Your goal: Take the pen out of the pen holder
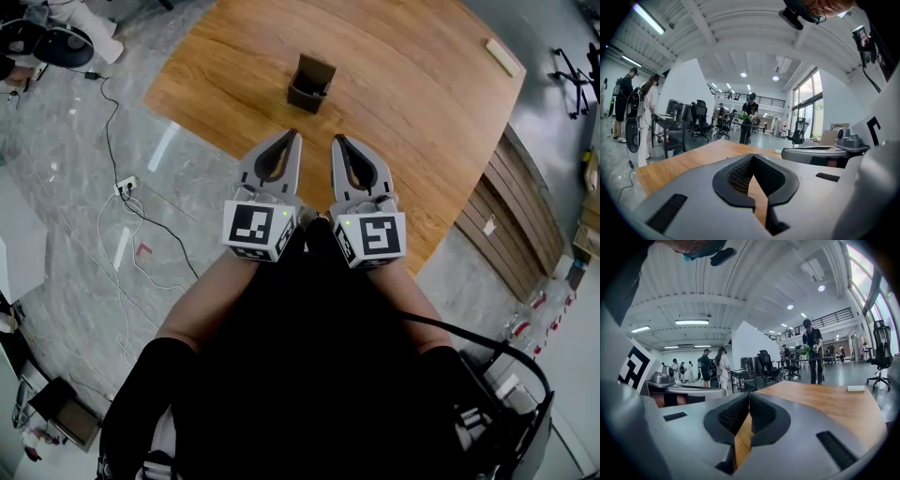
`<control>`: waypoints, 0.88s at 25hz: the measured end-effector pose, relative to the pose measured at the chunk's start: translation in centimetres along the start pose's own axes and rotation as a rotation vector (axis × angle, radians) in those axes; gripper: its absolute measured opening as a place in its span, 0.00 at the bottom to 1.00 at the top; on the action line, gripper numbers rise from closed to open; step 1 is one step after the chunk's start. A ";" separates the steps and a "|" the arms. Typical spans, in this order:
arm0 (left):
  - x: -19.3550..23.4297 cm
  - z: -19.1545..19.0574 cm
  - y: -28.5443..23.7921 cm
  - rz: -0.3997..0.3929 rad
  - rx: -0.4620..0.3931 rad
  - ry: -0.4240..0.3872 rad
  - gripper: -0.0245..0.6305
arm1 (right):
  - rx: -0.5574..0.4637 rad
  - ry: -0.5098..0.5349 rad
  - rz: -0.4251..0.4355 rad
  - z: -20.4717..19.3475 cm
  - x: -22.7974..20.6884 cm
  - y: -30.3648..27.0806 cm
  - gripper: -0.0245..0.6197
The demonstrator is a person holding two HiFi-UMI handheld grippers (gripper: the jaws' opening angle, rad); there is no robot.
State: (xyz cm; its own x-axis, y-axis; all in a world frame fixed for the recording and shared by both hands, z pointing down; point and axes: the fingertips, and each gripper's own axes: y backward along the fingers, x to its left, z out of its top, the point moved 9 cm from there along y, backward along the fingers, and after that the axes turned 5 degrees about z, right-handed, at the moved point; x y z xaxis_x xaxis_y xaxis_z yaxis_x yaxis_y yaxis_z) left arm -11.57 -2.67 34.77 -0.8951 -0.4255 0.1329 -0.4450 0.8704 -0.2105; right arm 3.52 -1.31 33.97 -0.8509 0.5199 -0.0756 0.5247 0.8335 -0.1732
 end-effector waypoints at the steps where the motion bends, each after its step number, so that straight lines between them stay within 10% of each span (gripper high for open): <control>1: 0.0 -0.1 -0.4 0.004 0.005 0.001 0.04 | 0.009 -0.002 0.004 -0.2 -0.4 -0.3 0.06; 22: 3.9 -5.9 -11.2 0.033 0.169 0.021 0.04 | 0.284 -0.129 0.061 -7.6 -7.2 -11.0 0.06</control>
State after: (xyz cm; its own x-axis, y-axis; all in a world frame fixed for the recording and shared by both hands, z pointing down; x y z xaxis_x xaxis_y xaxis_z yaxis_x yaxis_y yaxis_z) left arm -9.90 -12.57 43.30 -0.9095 -0.3904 0.1429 -0.4148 0.8292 -0.3747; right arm 4.08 -12.81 43.92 -0.8238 0.5244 -0.2153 0.5621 0.7063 -0.4303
